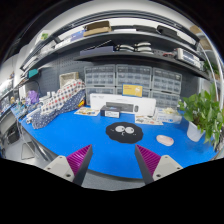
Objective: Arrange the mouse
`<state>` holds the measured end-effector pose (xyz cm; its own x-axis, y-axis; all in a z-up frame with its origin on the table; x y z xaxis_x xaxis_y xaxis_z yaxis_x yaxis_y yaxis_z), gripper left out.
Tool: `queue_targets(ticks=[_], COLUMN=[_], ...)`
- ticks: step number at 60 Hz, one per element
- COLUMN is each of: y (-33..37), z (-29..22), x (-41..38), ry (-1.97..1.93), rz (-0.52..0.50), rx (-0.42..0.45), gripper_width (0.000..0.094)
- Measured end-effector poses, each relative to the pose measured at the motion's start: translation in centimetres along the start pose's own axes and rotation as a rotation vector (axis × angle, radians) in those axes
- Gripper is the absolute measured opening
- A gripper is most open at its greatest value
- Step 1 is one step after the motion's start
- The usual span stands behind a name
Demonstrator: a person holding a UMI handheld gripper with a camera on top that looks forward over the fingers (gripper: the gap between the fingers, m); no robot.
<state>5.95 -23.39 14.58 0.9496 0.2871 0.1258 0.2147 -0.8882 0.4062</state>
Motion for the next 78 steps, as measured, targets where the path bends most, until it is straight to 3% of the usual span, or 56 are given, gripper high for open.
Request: queue_targets(ticks=[18, 33, 48, 61, 78], y=[-0.9, -2.2, -6.5, -12.6, -19.1], z=[4.0, 9.4, 11.4, 11.8, 9.6], x=[3.6, 11.2, 19.5, 24.8, 28.6], ry=[-0.022, -0.071, -0.09, -0.082, -0.101], rz=[0.059, 0.173, 0.268, 0.28, 0.234], rx=[-0.065, -0.181, -0.237, -0.284, -0.281], gripper_width=[0.086, 0.086, 0.0858, 0.0855, 0.0825])
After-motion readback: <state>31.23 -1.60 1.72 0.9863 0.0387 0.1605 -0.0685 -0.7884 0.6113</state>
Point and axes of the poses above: the point between the fingertips, and its own axes, seen from behind it with the camera up: x to the right, z down, y backward, against the way the camera looks, the point moved 4 cm from there along y, backward, against the way the camera looks, and after that the axes turned 7 degrees about y, right-handed, at the moved point
